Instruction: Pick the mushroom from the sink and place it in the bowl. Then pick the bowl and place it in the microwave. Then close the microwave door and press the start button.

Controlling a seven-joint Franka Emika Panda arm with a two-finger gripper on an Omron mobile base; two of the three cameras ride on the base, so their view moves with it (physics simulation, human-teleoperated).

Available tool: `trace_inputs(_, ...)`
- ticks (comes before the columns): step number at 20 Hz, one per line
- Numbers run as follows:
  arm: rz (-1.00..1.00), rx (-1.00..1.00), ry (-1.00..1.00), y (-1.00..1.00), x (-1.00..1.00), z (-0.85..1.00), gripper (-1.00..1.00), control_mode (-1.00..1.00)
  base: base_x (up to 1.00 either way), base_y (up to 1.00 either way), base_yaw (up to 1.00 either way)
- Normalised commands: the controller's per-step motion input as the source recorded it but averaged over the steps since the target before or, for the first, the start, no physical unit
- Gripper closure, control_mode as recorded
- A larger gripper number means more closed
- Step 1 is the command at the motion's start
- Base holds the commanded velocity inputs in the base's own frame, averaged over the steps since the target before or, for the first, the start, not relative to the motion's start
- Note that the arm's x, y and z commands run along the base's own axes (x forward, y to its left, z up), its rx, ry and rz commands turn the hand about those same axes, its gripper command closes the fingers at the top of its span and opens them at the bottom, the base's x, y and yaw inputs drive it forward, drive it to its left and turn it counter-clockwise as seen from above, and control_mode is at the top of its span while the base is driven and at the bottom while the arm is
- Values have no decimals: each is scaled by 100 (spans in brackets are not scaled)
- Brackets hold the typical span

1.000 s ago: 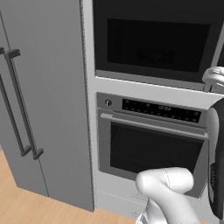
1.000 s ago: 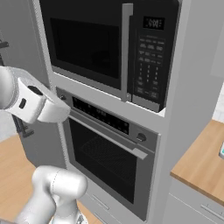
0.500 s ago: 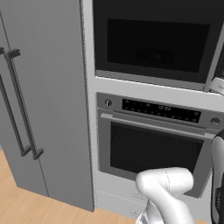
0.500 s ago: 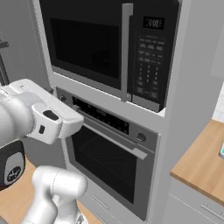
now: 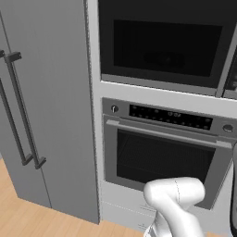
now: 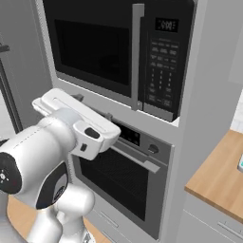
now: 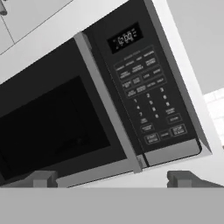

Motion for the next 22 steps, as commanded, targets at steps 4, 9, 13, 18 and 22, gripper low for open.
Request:
trace_inputs(4,0,-5,-5,-7,9,-9,-100,-100,0,0,0)
trace_inputs(9,-4,-10,0,-14,25,-28,-100,-100,0,0,0)
trace_inputs(13,-10,-18,0,-5,13,-11,-100,-100,0,0,0)
trace_inputs(18,-7,-6,0,-8,11,0,-100,-100,0,0,0)
trace_inputs(22,-5,-12,0,-1,31,-11,-100,-100,0,0,0)
